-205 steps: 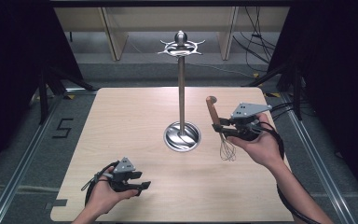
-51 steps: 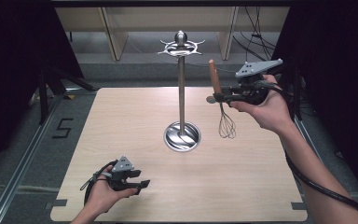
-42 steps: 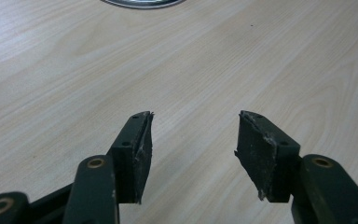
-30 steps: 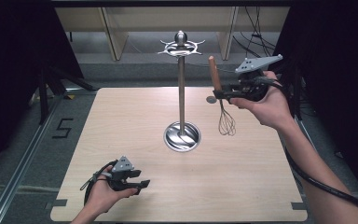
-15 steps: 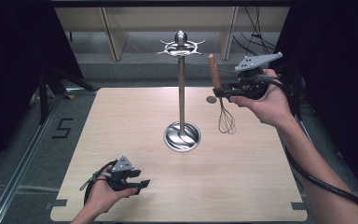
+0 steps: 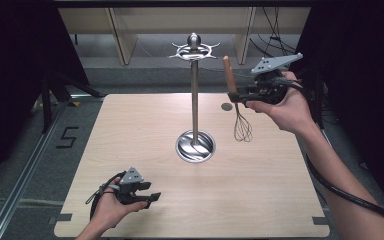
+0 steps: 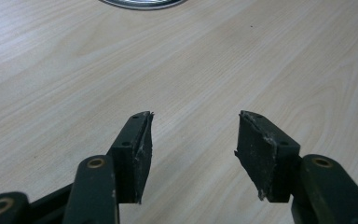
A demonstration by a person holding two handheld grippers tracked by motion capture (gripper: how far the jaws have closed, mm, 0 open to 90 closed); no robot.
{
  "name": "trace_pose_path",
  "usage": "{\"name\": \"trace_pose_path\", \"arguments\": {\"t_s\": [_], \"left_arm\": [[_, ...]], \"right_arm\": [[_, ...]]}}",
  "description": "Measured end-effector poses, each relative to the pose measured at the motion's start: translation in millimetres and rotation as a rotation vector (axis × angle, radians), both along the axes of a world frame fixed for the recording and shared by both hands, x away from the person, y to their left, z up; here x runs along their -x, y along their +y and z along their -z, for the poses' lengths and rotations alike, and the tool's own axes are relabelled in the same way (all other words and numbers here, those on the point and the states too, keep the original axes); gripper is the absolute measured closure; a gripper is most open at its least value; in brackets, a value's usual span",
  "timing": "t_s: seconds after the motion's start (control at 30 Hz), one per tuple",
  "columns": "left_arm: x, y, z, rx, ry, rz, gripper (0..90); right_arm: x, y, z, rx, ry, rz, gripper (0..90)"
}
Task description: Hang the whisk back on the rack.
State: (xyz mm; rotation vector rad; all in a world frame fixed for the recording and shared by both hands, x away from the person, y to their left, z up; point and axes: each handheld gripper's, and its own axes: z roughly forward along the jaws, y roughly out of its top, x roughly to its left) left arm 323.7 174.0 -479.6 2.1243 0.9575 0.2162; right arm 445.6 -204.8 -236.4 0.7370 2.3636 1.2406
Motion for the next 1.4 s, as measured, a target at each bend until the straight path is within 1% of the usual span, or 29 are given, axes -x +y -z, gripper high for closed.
{"name": "trace_pose_path", "arguments": {"t_s": [0.03, 0.07, 0.17, 0.2, 0.23, 0.27, 0.3, 0.33, 0.37, 0.47, 0.53, 0.57, 0.6, 0.63, 0.67, 0.7, 0.73, 0.77, 0.83, 0.9, 0.93, 0.97, 1.0, 1.03, 1.13, 1.17, 1.2, 1.3, 1.4], "left_arm": [[-0.3, -0.2, 0.3, -0.004, -0.002, -0.002, 44.4], [-0.4, -0.2, 0.3, -0.004, -0.001, -0.001, 44.4], [-0.4, 0.0, 0.1, -0.005, 0.001, 0.001, 44.4], [-0.1, 0.0, 0.1, 0.0, 0.001, 0.001, 44.4], [-0.2, 0.1, 0.1, -0.001, 0.0, 0.0, 44.4], [-0.2, 0.1, 0.1, -0.001, 0.0, 0.0, 44.4], [-0.2, 0.0, 0.0, 0.0, 0.0, 0.001, 44.4], [-0.2, 0.0, 0.1, 0.0, 0.0, 0.001, 44.4], [-0.2, 0.0, 0.1, 0.0, 0.0, 0.001, 44.4], [0.0, 0.0, 0.0, 0.001, 0.001, 0.002, 44.4], [0.0, 0.1, -0.1, 0.001, 0.0, 0.002, 44.4], [0.0, 0.2, -0.2, 0.002, -0.001, 0.001, 44.4], [-0.1, 0.2, -0.2, 0.001, -0.001, 0.001, 44.4], [-0.1, 0.2, -0.2, 0.001, -0.001, 0.001, 44.4], [0.0, 0.2, -0.2, 0.001, 0.0, 0.002, 44.4], [0.1, 0.1, -0.2, 0.003, 0.0, 0.003, 44.4], [0.2, -0.1, -0.2, 0.007, 0.001, 0.003, 44.4], [0.4, -0.5, -0.1, 0.015, 0.002, 0.001, 44.4], [0.4, -0.4, -0.1, 0.015, 0.003, 0.0, 44.4], [0.4, -0.3, -0.1, 0.014, 0.003, 0.001, 44.4], [0.4, -0.4, -0.1, 0.013, 0.003, 0.002, 44.4], [0.3, 0.2, -0.5, 0.006, 0.002, 0.007, 44.4], [0.3, 0.1, -0.5, 0.007, 0.002, 0.007, 44.4], [0.3, 0.1, -0.5, 0.007, 0.001, 0.007, 44.4], [0.3, 0.1, -0.4, 0.007, 0.002, 0.006, 44.4], [0.4, -0.4, -0.1, 0.013, 0.002, 0.002, 44.4], [0.2, 0.2, -0.4, 0.007, 0.002, 0.007, 44.4], [0.3, 0.2, -0.6, 0.006, 0.001, 0.007, 44.4], [0.2, 0.1, -0.5, 0.006, 0.002, 0.008, 44.4]], "right_arm": [[1.2, 0.7, 0.0, -0.005, 0.01, 0.01, 70.2], [0.4, 0.7, -0.4, 0.0, 0.003, 0.005, 70.1], [0.0, 1.3, -0.9, 0.0, 0.007, 0.006, 70.2], [-0.9, 2.1, -0.5, -0.006, -0.006, 0.011, 70.2], [-1.8, 1.9, -1.1, 0.002, -0.013, 0.005, 70.2], [-1.8, 1.9, -1.1, 0.002, -0.013, 0.005, 70.2], [-2.3, 2.0, -2.7, 0.011, -0.008, -0.001, 70.2], [-1.4, 2.8, -2.8, 0.006, 0.002, 0.005, 70.2], [-2.2, 2.6, -3.4, 0.009, -0.004, -0.001, 70.2], [-1.3, 4.2, -3.8, 0.003, 0.011, 0.009, 70.2], [-2.1, 4.3, -3.8, 0.003, 0.004, 0.003, 70.2], [-3.6, 5.1, -3.7, -0.002, -0.012, 0.0, 70.2], [-4.0, 5.0, -4.2, 0.005, -0.023, 0.004, 70.2], [-4.0, 5.0, -4.2, 0.005, -0.023, 0.004, 70.2], [-3.1, 6.6, -4.4, -0.006, -0.006, 0.008, 70.2], [-3.7, 6.0, -5.6, 0.006, -0.005, 0.0, 70.2], [-3.9, 6.4, -5.9, 0.002, 0.003, 0.001, 70.2], [-3.9, 6.6, -6.2, 0.005, 0.002, 0.001, 70.2], [-4.7, 7.0, -6.9, 0.011, -0.009, -0.004, 70.2], [-4.9, 7.4, -7.2, 0.006, -0.002, -0.009, 70.2], [-4.5, 8.5, -7.2, 0.001, 0.0, 0.0, 70.2], [-5.3, 8.8, -6.8, -0.002, -0.018, 0.003, 70.2], [-5.8, 8.4, -7.5, 0.002, -0.019, 0.0, 70.2], [-5.8, 8.0, -8.4, 0.007, -0.007, -0.007, 70.2], [-6.3, 8.1, -9.1, 0.01, -0.012, -0.007, 70.2], [-5.4, 9.0, -9.2, 0.004, 0.002, -0.001, 70.2], [-5.4, 9.2, -9.3, 0.003, 0.004, -0.002, 70.2], [-6.0, 9.2, -9.8, 0.006, 0.001, -0.004, 70.2], [-6.1, 10.8, -10.1, -0.003, -0.006, 0.004, 70.2]]}}
